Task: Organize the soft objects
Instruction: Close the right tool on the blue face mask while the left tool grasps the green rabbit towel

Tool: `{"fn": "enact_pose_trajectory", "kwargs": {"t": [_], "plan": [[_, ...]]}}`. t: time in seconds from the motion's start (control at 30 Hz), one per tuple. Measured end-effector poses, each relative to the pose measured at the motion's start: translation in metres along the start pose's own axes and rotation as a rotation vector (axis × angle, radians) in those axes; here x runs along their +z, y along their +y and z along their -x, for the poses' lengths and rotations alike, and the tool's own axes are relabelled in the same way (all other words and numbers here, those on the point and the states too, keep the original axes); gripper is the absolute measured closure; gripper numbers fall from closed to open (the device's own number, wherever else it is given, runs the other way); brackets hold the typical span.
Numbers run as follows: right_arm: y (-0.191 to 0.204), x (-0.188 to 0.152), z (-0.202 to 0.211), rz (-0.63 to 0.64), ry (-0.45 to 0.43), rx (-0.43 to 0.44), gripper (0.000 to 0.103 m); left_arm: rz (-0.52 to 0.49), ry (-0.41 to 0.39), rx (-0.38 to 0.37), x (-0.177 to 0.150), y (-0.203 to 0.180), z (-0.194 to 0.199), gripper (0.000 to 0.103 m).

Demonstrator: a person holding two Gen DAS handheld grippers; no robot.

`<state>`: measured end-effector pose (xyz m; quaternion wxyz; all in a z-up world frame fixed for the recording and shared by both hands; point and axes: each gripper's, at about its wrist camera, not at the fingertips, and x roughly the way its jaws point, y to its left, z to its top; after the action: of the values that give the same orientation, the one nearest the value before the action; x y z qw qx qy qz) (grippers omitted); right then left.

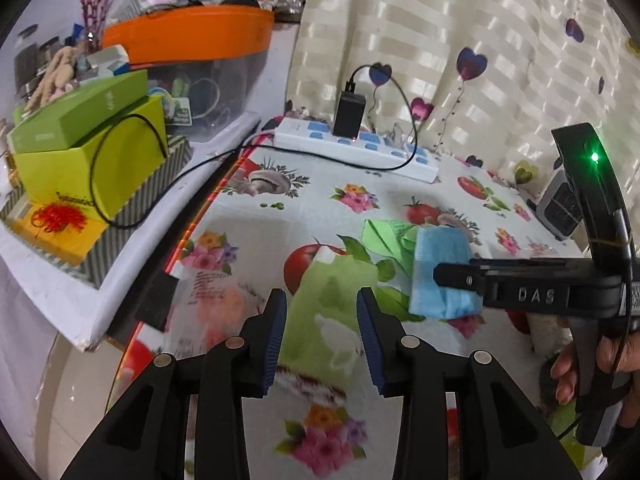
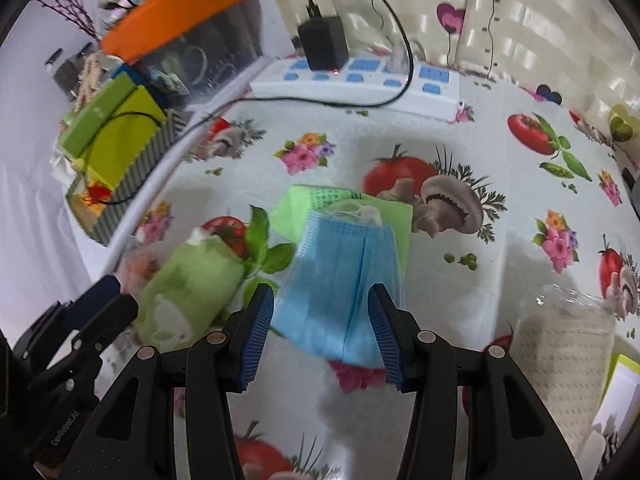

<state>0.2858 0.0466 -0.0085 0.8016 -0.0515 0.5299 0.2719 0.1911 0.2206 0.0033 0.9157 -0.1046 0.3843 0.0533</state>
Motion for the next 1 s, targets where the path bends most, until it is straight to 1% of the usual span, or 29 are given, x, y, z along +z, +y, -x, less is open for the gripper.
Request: {"fn": "enact_pose_trajectory", "kwargs": {"t": [0.1, 0.2, 0.27, 0.33, 0.37, 0.4, 0.43, 0.47, 0.5, 0.53, 0.57, 0.63, 0.67, 0.73, 0.83, 1.0], "plan": [[-0.004, 0.0, -0.013, -0.001, 0.028, -0.031, 0.053, -0.012, 0.029, 0.001, 0.0, 0.0, -0.017, 0.067], [-0.004, -0.002, -0.019, 0.017, 0.044, -0.041, 0.053, -0.009, 0.061, -0.006, -0.003, 0.001, -0.029, 0.066], [-0.001, -0.003, -0.02, 0.038, 0.053, -0.063, 0.053, -0.009, 0.077, -0.011, -0.006, 0.0, -0.035, 0.062], [0.001, -0.004, -0.02, 0.05, 0.067, -0.078, 0.055, -0.022, 0.092, -0.02, -0.01, -0.003, -0.038, 0.056], [0.001, -0.006, -0.02, 0.054, 0.072, -0.083, 0.06, -0.032, 0.098, -0.021, -0.011, -0.005, -0.04, 0.054], [0.001, -0.007, -0.02, 0.055, 0.075, -0.092, 0.073, -0.043, 0.102, -0.019, -0.013, -0.007, -0.041, 0.052], [0.0, -0.008, -0.019, 0.056, 0.076, -0.105, 0.079, -0.057, 0.104, -0.015, -0.015, -0.01, -0.041, 0.05], [-0.001, -0.009, -0.018, 0.055, 0.079, -0.1, 0.082, -0.07, 0.109, -0.012, -0.017, -0.012, -0.042, 0.049], [-0.003, -0.01, -0.017, 0.052, 0.084, -0.096, 0.087, -0.079, 0.118, -0.013, -0.019, -0.014, -0.044, 0.049], [-0.004, -0.011, -0.016, 0.052, 0.086, -0.093, 0.088, -0.089, 0.133, -0.015, -0.022, -0.017, -0.047, 0.048], [-0.005, -0.013, -0.013, 0.051, 0.089, -0.086, 0.091, -0.112, 0.115, 0.003, -0.024, -0.021, -0.046, 0.048], [-0.005, -0.015, -0.01, 0.054, 0.09, -0.079, 0.092, -0.176, 0.107, 0.053, -0.03, -0.033, -0.049, 0.05], [-0.004, -0.015, -0.009, 0.055, 0.089, -0.074, 0.092, -0.19, 0.101, 0.06, -0.031, -0.036, -0.048, 0.05], [-0.005, -0.018, -0.003, 0.051, 0.083, -0.061, 0.093, -0.184, 0.101, 0.04, -0.032, -0.038, -0.046, 0.057], [-0.005, -0.022, 0.006, 0.049, 0.067, -0.047, 0.093, -0.169, 0.107, 0.023, -0.032, -0.038, -0.043, 0.062], [-0.011, -0.031, 0.029, 0.032, 0.03, -0.011, 0.093, -0.147, 0.091, -0.007, -0.038, -0.039, -0.029, 0.065]]}}
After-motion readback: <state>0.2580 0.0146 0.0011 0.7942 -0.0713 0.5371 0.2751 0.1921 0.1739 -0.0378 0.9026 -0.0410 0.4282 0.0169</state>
